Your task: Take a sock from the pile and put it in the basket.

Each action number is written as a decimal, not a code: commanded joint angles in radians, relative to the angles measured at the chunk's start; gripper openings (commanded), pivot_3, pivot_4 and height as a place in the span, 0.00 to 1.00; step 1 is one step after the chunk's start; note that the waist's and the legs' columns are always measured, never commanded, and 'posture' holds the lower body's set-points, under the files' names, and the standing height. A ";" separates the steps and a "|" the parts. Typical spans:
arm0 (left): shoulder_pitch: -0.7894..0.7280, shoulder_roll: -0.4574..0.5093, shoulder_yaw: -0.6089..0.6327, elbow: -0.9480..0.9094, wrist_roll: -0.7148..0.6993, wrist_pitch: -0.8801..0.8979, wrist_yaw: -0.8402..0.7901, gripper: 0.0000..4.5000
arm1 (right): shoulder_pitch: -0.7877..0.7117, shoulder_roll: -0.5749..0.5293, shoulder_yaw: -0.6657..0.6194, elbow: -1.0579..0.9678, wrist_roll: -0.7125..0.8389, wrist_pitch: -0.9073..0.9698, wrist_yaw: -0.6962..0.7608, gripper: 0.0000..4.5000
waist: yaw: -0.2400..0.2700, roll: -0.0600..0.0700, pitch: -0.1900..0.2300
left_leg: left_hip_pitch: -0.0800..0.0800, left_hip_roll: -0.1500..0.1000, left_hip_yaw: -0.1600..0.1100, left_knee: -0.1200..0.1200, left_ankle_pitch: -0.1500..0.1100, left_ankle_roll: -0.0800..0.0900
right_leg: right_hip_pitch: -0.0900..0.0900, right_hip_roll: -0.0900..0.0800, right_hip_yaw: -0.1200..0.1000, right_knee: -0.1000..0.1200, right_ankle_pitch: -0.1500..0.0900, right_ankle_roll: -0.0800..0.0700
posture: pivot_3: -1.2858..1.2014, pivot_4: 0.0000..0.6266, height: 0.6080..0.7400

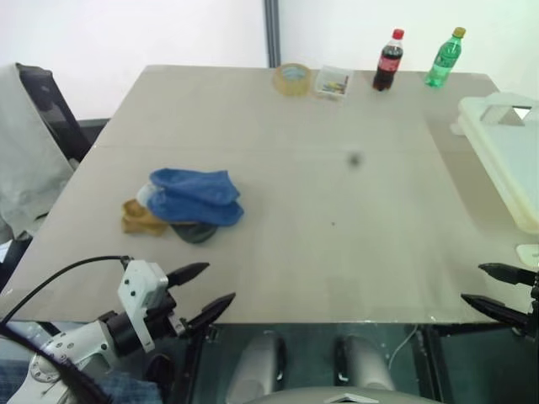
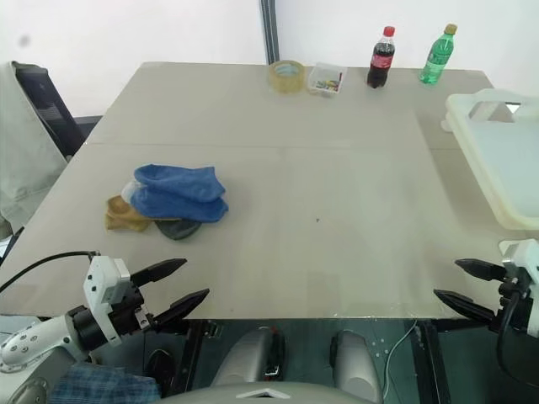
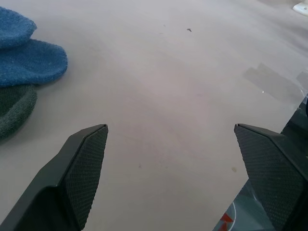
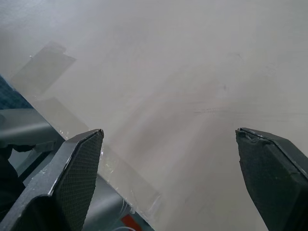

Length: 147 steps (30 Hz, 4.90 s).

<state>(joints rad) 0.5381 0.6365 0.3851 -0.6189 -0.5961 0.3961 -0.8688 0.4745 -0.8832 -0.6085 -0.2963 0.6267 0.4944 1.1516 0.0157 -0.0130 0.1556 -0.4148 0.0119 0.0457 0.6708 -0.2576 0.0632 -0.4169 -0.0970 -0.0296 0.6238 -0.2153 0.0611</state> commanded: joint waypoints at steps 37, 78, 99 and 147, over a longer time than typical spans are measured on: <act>-0.206 -0.031 -0.067 0.093 0.120 -0.060 0.143 1.00 | -0.093 0.057 -0.002 -0.096 0.082 -0.097 0.107 1.00 | 0.004 0.000 0.000 | 0.001 0.000 -0.001 0.002 0.000 0.000 | 0.002 0.003 0.000 0.001 0.000 0.000 | 0.52 0.24 1.00; -0.865 -0.115 -0.434 0.360 0.620 0.172 0.463 0.01 | -0.077 0.080 0.028 -0.168 0.110 -0.121 0.043 1.00 | 0.005 -0.002 0.001 | 0.001 -0.001 -0.002 0.005 0.001 0.000 | 0.005 0.004 0.000 0.003 0.005 -0.001 | 0.52 0.24 1.00; -0.992 -0.355 -0.764 0.304 0.547 0.422 0.406 0.01 | -0.080 0.090 0.025 -0.201 0.125 -0.100 0.001 1.00 | 0.017 -0.002 0.001 | 0.000 -0.001 -0.004 0.011 0.001 0.001 | 0.006 0.008 0.001 0.005 0.005 -0.001 | 0.52 0.24 1.00; -1.028 -0.257 -0.500 0.695 0.875 0.098 0.785 0.57 | -0.067 0.121 0.068 -0.198 0.111 -0.130 -0.014 1.00 | 0.009 0.001 -0.003 | 0.001 0.003 -0.002 0.013 0.000 0.000 | 0.005 0.007 0.003 0.007 0.006 -0.002 | 0.52 0.24 1.00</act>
<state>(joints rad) -0.4697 0.3698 -0.1268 0.0878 0.2602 0.5143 -0.1020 0.4088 -0.7665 -0.5275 -0.4826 0.7320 0.3842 1.1368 0.0243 -0.0121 0.1531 -0.4143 0.0147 0.0441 0.6836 -0.2571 0.0636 -0.4116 -0.0896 -0.0270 0.6309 -0.2096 0.0592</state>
